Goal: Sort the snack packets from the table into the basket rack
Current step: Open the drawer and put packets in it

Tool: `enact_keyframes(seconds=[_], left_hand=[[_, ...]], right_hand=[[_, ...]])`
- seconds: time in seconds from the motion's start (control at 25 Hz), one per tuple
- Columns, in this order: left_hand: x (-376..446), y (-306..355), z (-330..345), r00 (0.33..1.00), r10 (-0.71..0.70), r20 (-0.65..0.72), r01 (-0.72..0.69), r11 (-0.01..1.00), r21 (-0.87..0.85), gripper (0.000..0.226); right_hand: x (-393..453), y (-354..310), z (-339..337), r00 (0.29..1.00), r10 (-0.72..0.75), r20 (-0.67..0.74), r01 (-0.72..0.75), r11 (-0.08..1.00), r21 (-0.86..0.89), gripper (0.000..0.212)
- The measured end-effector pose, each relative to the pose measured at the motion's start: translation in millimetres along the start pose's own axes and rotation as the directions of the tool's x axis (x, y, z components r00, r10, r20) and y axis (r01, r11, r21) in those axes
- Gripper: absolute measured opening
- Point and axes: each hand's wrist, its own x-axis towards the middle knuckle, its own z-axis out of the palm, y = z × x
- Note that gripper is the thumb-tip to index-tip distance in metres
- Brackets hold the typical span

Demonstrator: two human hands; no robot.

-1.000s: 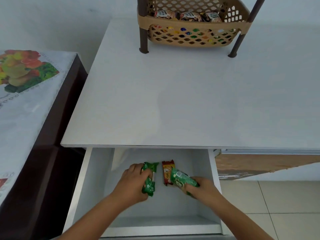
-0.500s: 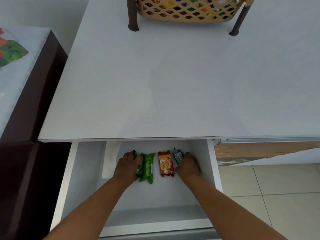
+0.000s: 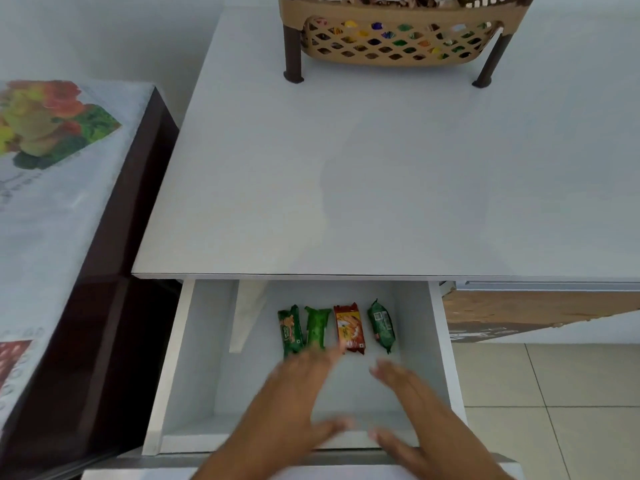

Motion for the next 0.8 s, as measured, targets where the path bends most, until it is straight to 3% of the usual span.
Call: enact_keyframes(seconds=[0.08,0.16,0.24,0.36,0.48,0.64,0.8], left_hand=[[-23.1,8.3,12.7,0.980,0.131,0.147,-0.139,0.989,0.044,0.062],[-31.9,9.9,20.9,0.941,0.305,0.147,-0.333,0.910,0.247,0.043],[-38.7,8.5,12.2,0.939,0.316,0.135,-0.342,0.896,0.282,0.038],[-41.4,6.5,8.4,0.926,0.378,-0.001,-0.353,0.864,0.360,0.036],[-28.2,10.2,-6.8,0.932,0.344,-0.115,-0.263,0.860,0.438,0.057],[-2.8,26.6,-40.7,0.949,0.202,-0.242,-0.066,0.877,0.476,0.106],[33.2,30.1,-60.3,0.921,0.237,-0.309,-0.051,0.859,0.509,0.108]], right_hand=[[-20.9,-5.5,-1.4,0.992,-0.128,-0.017,0.120,0.966,-0.230,0.043],[-24.5,-11.8,-11.0,0.990,-0.138,-0.034,0.116,0.920,-0.375,0.033],[-22.4,-5.3,-10.0,0.979,-0.198,-0.044,0.157,0.878,-0.453,0.036],[-18.5,4.5,-12.7,0.943,-0.332,-0.012,0.274,0.797,-0.538,0.038],[-7.6,9.4,-18.6,0.902,-0.409,-0.137,0.258,0.766,-0.589,0.051],[15.8,5.0,-35.6,0.907,-0.277,-0.318,0.057,0.828,-0.558,0.066],[45.4,5.9,-60.6,0.882,-0.243,-0.404,-0.053,0.799,-0.599,0.087]])
